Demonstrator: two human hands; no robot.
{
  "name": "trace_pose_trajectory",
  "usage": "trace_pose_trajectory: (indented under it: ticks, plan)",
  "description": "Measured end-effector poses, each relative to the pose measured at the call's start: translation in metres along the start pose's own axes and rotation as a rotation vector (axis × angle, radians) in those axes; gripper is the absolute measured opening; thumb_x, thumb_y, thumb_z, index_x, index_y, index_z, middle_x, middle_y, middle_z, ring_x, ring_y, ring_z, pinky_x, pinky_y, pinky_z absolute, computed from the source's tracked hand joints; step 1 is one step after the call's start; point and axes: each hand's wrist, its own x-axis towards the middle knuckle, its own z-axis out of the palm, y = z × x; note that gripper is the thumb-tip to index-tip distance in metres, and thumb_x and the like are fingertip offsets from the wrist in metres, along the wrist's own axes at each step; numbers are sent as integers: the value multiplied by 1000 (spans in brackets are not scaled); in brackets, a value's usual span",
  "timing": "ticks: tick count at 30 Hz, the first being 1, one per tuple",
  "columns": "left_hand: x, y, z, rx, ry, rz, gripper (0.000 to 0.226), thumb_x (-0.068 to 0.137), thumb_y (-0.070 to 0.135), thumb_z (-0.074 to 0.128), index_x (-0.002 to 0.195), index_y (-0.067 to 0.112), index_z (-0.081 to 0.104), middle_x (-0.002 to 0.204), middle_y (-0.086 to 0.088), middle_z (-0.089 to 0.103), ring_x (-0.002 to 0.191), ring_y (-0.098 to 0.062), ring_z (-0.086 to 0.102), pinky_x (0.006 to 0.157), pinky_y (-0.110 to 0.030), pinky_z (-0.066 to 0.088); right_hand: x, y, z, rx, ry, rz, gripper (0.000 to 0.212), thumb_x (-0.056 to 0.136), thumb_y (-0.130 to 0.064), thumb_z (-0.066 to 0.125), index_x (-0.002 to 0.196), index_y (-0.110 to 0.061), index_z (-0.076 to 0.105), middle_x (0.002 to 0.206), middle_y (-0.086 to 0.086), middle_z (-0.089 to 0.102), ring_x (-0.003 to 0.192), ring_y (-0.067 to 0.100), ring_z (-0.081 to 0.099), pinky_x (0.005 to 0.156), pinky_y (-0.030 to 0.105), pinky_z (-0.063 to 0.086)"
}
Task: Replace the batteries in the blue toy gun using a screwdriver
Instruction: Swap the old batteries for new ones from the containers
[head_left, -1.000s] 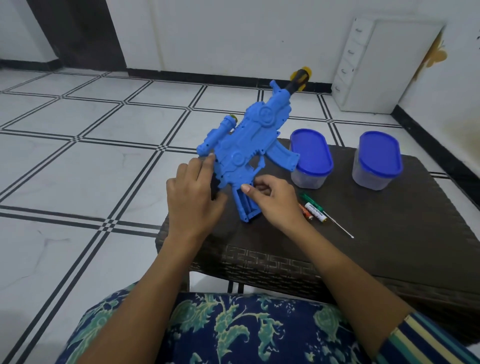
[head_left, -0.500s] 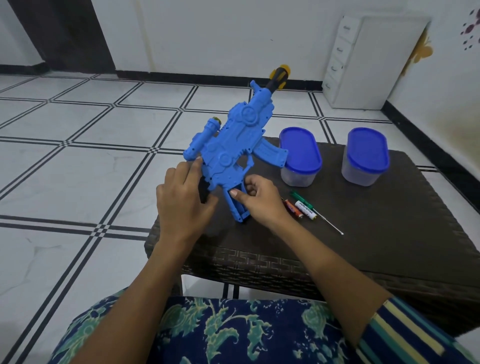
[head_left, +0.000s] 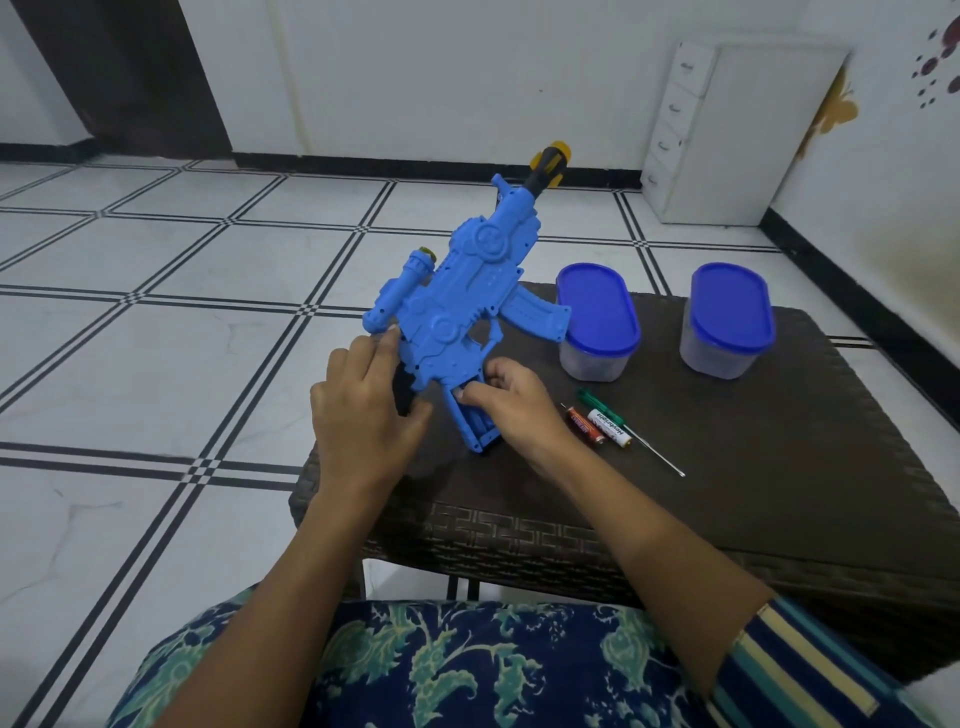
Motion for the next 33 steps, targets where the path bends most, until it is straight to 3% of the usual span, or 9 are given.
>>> trace_pose_trajectory:
  ticks: [5, 10, 14, 17, 22, 24, 26, 28, 33]
  plan:
    - [0, 1, -1, 7, -7, 8, 65, 70, 33, 62, 129, 6, 53, 97, -8, 55, 87, -28, 48, 63, -41, 44, -1, 3, -2, 5, -28, 1, 26, 77, -10, 67, 102, -5, 63, 100, 15, 70, 94, 30, 67, 85, 49, 54]
    - [0, 0, 1, 14, -10, 7, 64, 71, 34, 60, 129, 7, 53, 97, -8, 55, 87, -27, 48, 64, -40, 44, 4, 6, -7, 48, -48, 23, 27, 68, -21, 72, 91, -8, 68, 93, 9, 72, 86, 23, 68, 84, 41, 53]
    - [0, -2, 2, 9, -15, -8, 65, 69, 32, 60, 128, 5, 53, 98, -9, 55, 87, -28, 49, 64, -41, 45, 4, 6, -11, 47, -101, -10, 21, 85, -7, 71, 105, -7, 66, 106, 11, 71, 95, 20, 69, 88, 35, 56]
    - [1, -3, 3, 8, -27, -27, 67, 68, 32, 59, 129, 5, 53, 98, -9, 55, 88, -28, 49, 64, -42, 45, 3, 3, -15, -22, -147, -57, 31, 82, 3, 72, 111, -3, 63, 102, 9, 69, 84, 12, 65, 76, 22, 55]
    - [1, -2, 4, 12, -25, -13, 68, 68, 29, 63, 130, 6, 51, 99, -8, 54, 89, -28, 49, 64, -41, 45, 2, 4, -18, -114, -190, -46, 43, 74, 12, 69, 112, -6, 60, 99, 5, 68, 79, 9, 64, 70, 24, 52]
    - [0, -2, 5, 15, -41, -20, 68, 68, 28, 67, 131, 7, 51, 100, -8, 54, 90, -28, 48, 65, -42, 45, 3, 5, -19, -77, -185, -35, 35, 76, 7, 69, 108, -6, 64, 93, 3, 69, 76, 9, 66, 70, 27, 54]
    - [-1, -2, 6, 24, -53, -33, 68, 69, 29, 70, 131, 7, 51, 101, -8, 54, 91, -28, 49, 65, -41, 45, 3, 8, -18, -23, -161, -20, 24, 81, -9, 73, 104, -8, 68, 95, 5, 73, 84, 16, 71, 79, 35, 58]
    - [-1, -2, 8, 24, -57, -39, 68, 69, 29, 70, 131, 7, 51, 102, -7, 54, 92, -28, 49, 65, -41, 45, 2, 9, -16, -80, -111, -36, 23, 85, -24, 74, 104, -10, 70, 97, 6, 74, 89, 18, 71, 79, 33, 57]
    - [-1, -3, 9, 25, -76, -64, 69, 70, 30, 72, 132, 8, 50, 106, -7, 54, 95, -27, 48, 68, -41, 44, 2, 4, -15, -235, -70, -66, 19, 86, -21, 73, 100, -8, 70, 90, 4, 72, 81, 13, 67, 70, 27, 52]
